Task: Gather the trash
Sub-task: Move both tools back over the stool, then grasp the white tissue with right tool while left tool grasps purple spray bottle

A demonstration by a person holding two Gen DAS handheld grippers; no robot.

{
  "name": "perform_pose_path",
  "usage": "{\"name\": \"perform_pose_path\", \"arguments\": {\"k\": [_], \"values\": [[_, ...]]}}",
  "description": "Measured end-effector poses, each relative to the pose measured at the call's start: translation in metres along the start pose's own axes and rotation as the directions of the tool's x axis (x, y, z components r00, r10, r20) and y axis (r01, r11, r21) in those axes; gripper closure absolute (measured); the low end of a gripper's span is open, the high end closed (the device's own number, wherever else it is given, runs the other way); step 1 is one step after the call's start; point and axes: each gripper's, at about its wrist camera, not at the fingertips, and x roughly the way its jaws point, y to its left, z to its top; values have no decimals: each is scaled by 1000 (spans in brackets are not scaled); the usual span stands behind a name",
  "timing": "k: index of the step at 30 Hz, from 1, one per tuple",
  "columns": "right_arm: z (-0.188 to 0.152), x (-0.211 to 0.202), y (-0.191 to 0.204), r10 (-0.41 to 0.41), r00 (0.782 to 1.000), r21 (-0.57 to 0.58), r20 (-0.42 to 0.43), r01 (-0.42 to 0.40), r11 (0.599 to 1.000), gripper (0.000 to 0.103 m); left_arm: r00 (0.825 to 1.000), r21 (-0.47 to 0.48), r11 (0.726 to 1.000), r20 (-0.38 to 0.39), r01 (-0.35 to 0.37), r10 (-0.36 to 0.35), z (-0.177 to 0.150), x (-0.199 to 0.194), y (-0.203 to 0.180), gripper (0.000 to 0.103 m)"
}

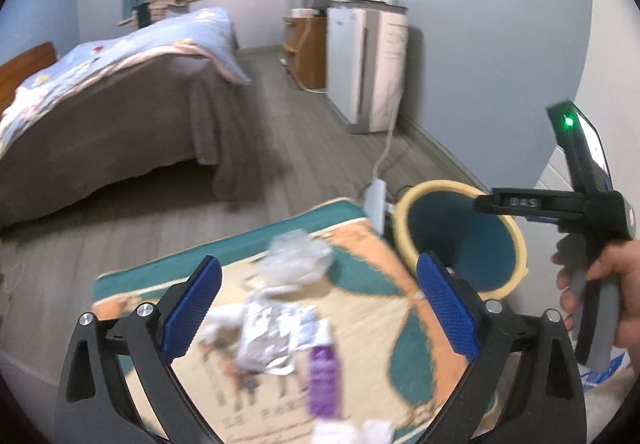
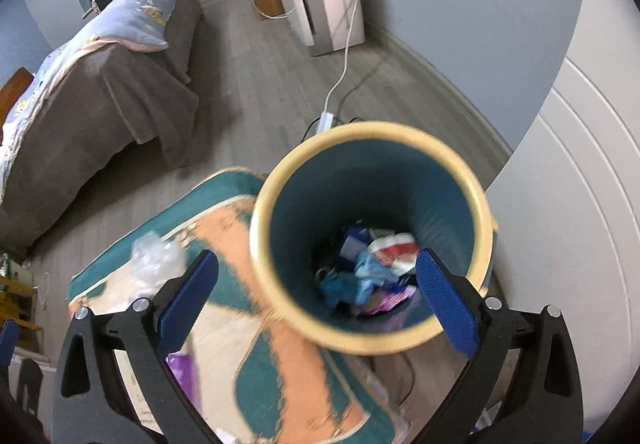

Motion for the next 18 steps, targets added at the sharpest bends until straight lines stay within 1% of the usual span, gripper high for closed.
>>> {"name": "perform_pose_path", "arguments": {"k": [2, 4, 7, 9, 12, 15, 18], "values": [[-9, -6, 8, -3, 1000, -16, 0, 3, 1000, 6, 1000, -27, 999, -2, -27, 27, -11, -13, 18, 6], [-19, -9, 21, -20, 1000, -60, 0, 20, 998, 6, 998, -61, 996, -9, -57, 57, -27, -23, 39, 6], [-39, -10, 41, -34, 999, -130, -10, 33, 991, 6, 993, -108, 987, -52, -115, 110, -45, -25, 64, 6], [-52, -6, 53, -30, 999, -158, -29, 25, 987, 6, 992, -143, 982, -59, -122, 115, -52, -27, 78, 6], [-71, -1, 66, -49, 997, -187, -56, 38, 982, 6, 989, -138, 981, -67, -140, 132, -61, -28, 89, 6], [-90, 5, 82, -59, 995, -226, -76, 41, 973, 6, 985, -110, 982, -96, -156, 146, -68, -24, 94, 6], [-112, 14, 96, -50, 993, -246, -107, 23, 969, 6, 984, -89, 983, -97, -160, 151, -73, -25, 98, 6]]}}
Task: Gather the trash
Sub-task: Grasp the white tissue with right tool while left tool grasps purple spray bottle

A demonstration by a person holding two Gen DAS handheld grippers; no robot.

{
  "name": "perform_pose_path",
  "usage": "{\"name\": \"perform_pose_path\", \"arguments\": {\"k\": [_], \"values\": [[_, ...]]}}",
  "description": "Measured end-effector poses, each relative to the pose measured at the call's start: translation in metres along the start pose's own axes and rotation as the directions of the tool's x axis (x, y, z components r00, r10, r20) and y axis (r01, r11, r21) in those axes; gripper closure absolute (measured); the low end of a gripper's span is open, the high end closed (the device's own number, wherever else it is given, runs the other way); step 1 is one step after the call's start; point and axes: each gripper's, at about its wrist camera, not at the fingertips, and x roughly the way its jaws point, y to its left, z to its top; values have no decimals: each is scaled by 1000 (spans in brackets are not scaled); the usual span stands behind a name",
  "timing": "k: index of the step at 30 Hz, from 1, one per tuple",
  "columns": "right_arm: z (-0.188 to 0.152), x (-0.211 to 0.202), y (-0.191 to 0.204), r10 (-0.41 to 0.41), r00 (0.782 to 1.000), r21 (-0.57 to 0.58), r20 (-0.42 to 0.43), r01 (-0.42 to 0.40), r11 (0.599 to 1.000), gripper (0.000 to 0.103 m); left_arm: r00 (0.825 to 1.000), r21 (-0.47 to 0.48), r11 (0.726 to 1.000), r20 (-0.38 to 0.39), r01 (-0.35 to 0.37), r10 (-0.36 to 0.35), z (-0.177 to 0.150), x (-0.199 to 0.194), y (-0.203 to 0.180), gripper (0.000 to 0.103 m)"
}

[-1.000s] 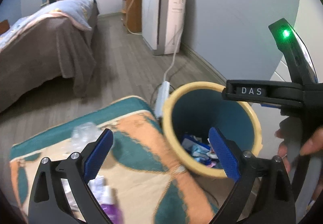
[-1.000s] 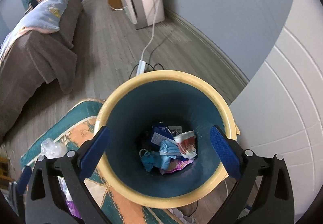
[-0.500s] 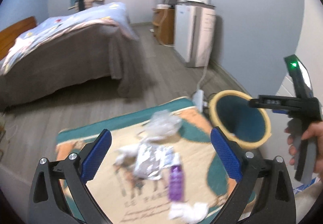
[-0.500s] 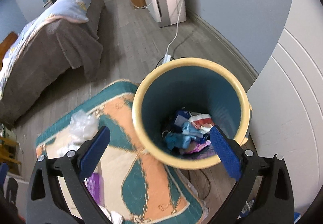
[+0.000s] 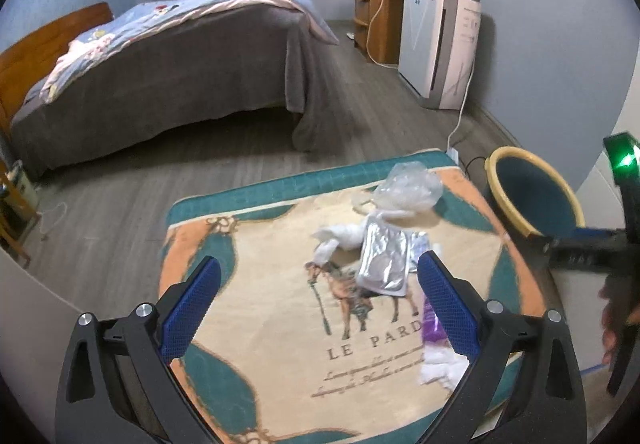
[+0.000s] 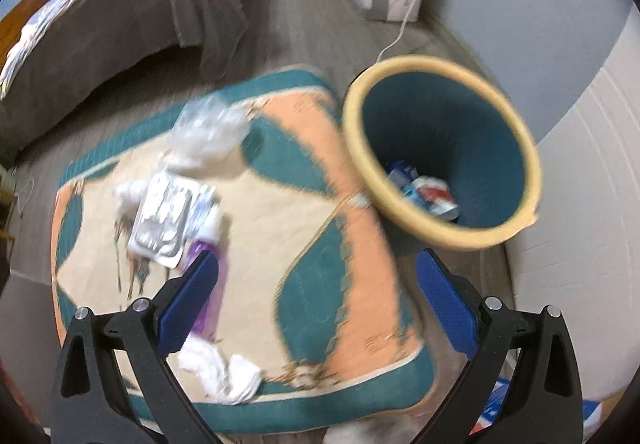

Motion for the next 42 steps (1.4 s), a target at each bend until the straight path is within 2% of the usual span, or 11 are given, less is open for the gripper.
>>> {"name": "perform_pose_path", "arguments": {"k": [12, 17, 20, 22, 23, 24, 27, 31, 37, 40, 42], "values": [[-68, 35, 59, 53, 988, -90, -145, -66, 994, 6, 1000, -7, 1000, -26, 2, -2, -7, 4, 21, 6], [-93, 44, 78, 49, 977, -178, -206, -86, 980, 16, 999, -18, 1000, -33, -2, 2, -6, 5, 24, 6], [-108, 51, 89, 31, 969, -235, -244, -90, 968, 39, 1000, -26, 1000, -29, 6, -7, -5, 3, 25, 6], [-116, 55, 95, -11, 966, -293, -259, -68, 954, 64, 1000, -24, 1000, -27, 7, -8, -5, 3, 25, 6], [-117, 54, 96, -28, 967, -312, -252, -53, 949, 70, 1000, -24, 1000, -27, 6, -7, -5, 3, 24, 6], [-115, 52, 97, -33, 969, -326, -245, -51, 944, 83, 1000, -23, 1000, -28, 6, -7, -5, 3, 24, 6], [-103, 43, 91, -7, 972, -308, -235, -68, 949, 89, 1000, -24, 1000, -31, 7, -8, -6, 3, 24, 6], [-77, 16, 78, 63, 976, -263, -209, -118, 958, 89, 999, -22, 1000, -39, 4, -5, -6, 6, 21, 6], [-11, -23, 65, 100, 992, -324, -71, -118, 939, 89, 998, -6, 1000, -67, 11, -11, -6, 21, 5, 6], [18, -26, 48, 83, 997, -323, -8, -81, 943, 89, 995, 9, 1000, -93, 28, -27, -8, 35, -10, 6], [32, -12, 36, 95, 995, -270, -2, -92, 959, 89, 996, 38, 999, -91, 9, -5, -10, 43, -21, 6]]}}
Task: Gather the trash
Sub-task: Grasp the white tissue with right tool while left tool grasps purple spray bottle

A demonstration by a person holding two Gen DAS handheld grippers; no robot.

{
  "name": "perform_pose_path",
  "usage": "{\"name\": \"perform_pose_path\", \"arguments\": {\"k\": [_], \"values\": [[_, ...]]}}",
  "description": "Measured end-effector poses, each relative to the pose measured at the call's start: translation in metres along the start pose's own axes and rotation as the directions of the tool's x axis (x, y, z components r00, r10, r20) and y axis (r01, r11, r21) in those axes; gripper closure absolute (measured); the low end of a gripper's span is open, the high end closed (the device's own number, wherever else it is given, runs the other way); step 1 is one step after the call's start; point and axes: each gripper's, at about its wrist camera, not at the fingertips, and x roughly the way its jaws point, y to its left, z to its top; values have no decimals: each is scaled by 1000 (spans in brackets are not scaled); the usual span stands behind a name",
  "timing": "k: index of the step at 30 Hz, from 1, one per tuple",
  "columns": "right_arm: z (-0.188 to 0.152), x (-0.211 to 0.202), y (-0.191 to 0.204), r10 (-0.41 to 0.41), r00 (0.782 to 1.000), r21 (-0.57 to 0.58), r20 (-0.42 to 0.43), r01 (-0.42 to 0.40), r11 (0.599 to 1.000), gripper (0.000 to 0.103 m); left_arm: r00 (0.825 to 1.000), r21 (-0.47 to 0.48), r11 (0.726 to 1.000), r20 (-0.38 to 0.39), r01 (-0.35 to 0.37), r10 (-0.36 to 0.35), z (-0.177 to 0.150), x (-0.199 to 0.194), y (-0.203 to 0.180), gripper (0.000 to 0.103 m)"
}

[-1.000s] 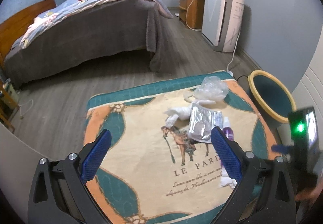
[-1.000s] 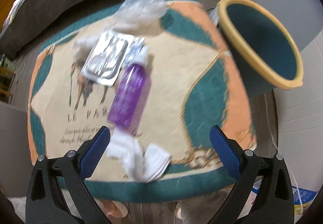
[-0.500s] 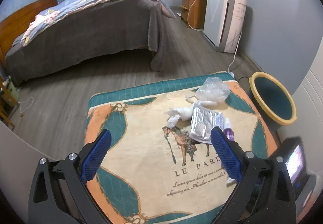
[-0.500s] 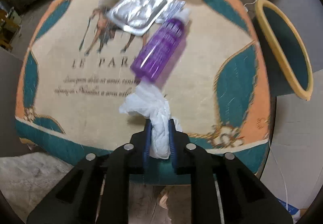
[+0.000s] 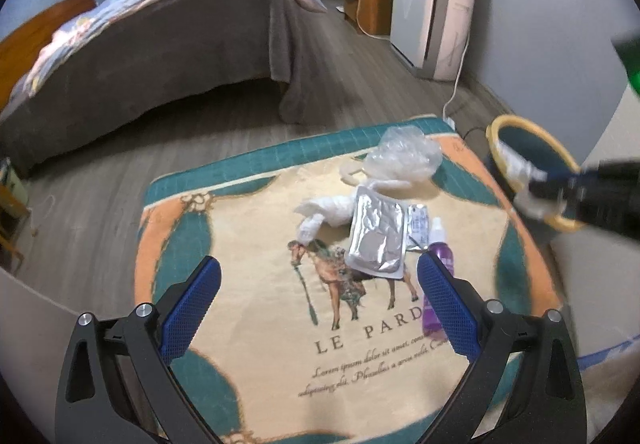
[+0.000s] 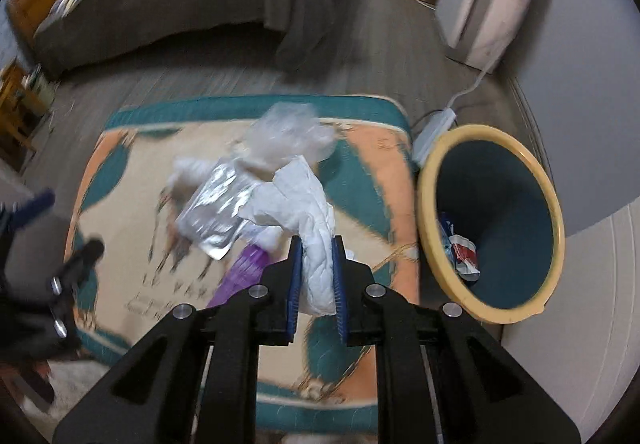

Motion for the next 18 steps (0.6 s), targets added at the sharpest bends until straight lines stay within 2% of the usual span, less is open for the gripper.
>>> {"name": "perform_pose_path", "arguments": {"k": [4, 7, 11, 13, 15, 18], "values": [[2, 24, -31, 89, 994, 145, -58, -80, 986, 89, 1000, 14, 1000, -8, 22, -22, -4, 24, -21, 6], [7, 31, -38, 49, 997, 111, -66, -41, 993, 89, 997, 19, 997, -20, 69, -68, -7, 44, -39, 6], [11, 37, -43, 74, 995, 132, -61, -66, 989, 89, 993, 61, 992, -41, 114, -112, -15, 66, -65, 9], [13, 41, -46, 61, 996, 122, -58, -53, 991, 89, 992, 82, 989, -39, 124, -121, -19, 74, -77, 14], [14, 44, -50, 57, 996, 120, -62, -49, 992, 89, 988, 82, 985, -55, 150, -146, -23, 83, -87, 31], [12, 49, -57, 62, 995, 131, -76, -52, 990, 89, 984, 78, 983, -78, 169, -163, -30, 94, -95, 38]]}}
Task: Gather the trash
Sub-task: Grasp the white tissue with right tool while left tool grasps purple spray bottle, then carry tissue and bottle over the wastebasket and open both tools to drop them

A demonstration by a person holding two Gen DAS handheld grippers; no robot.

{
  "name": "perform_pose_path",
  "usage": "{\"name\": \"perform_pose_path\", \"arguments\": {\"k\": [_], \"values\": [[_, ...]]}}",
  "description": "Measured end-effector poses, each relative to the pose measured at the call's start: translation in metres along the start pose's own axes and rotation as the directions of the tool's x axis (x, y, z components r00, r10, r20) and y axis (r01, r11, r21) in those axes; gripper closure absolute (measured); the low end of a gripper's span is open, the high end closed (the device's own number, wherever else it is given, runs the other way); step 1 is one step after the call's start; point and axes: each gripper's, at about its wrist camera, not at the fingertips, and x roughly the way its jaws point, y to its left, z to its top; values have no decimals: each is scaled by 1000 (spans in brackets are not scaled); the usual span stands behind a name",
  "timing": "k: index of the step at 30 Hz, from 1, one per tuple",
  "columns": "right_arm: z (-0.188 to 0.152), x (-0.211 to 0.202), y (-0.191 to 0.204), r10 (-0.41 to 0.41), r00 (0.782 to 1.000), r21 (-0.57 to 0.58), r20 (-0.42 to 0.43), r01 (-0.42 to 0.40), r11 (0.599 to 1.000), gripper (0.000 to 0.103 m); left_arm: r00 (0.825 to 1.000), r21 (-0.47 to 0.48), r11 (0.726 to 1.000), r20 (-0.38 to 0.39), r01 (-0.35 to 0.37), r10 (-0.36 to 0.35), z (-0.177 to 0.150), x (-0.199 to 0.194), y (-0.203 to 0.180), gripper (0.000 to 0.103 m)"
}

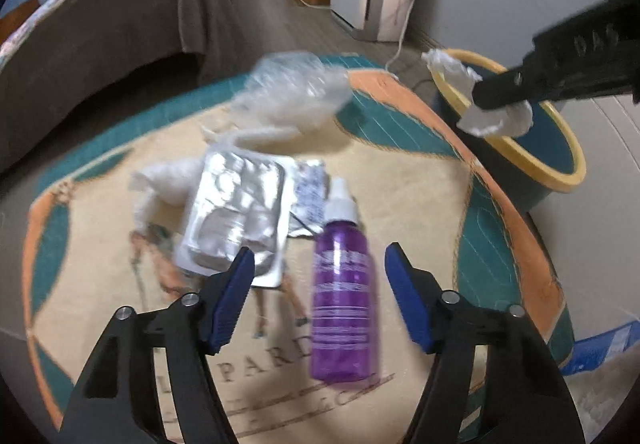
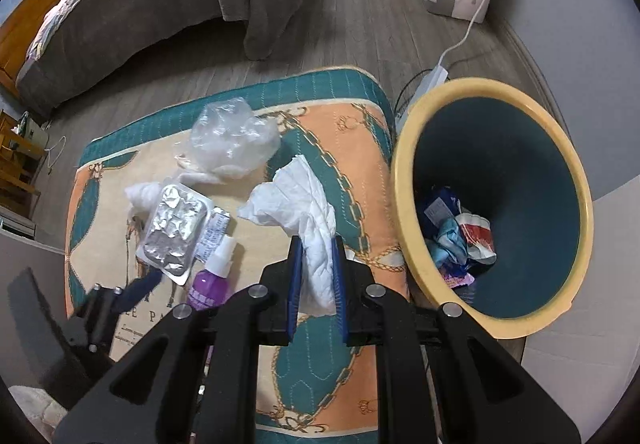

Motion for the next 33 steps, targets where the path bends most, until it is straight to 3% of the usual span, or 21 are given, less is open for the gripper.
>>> {"name": "perform_pose_path", "arguments": {"k": [4, 6, 8, 15, 23, 33], "values": [[-2, 3, -8, 27, 1000, 35, -15, -26, 999, 89, 999, 32, 999, -38, -17, 18, -6, 14, -10, 47], [-2, 1, -9, 30, 999, 39, -11, -30, 999, 89, 998, 33, 999, -51, -24, 26, -9, 19, -10, 62], [-2, 0, -8, 34, 999, 37, -8, -34, 999, 89, 998, 41, 999, -52, -20, 22, -10, 19, -13, 70], [-1, -6, -8, 46, 999, 34, 9, -46, 998, 89, 1000, 85, 996, -21, -21, 23, -9, 9, -21, 70], [4, -21, -11, 49, 998, 40, 49, -51, 998, 89, 998, 75, 997, 70, 0, -5, 8, -22, -27, 70], [15, -60, -42, 19, 985, 76, 172, -33, 997, 89, 972, 68, 996, 223, 65, -78, 50, -66, -40, 70]]}}
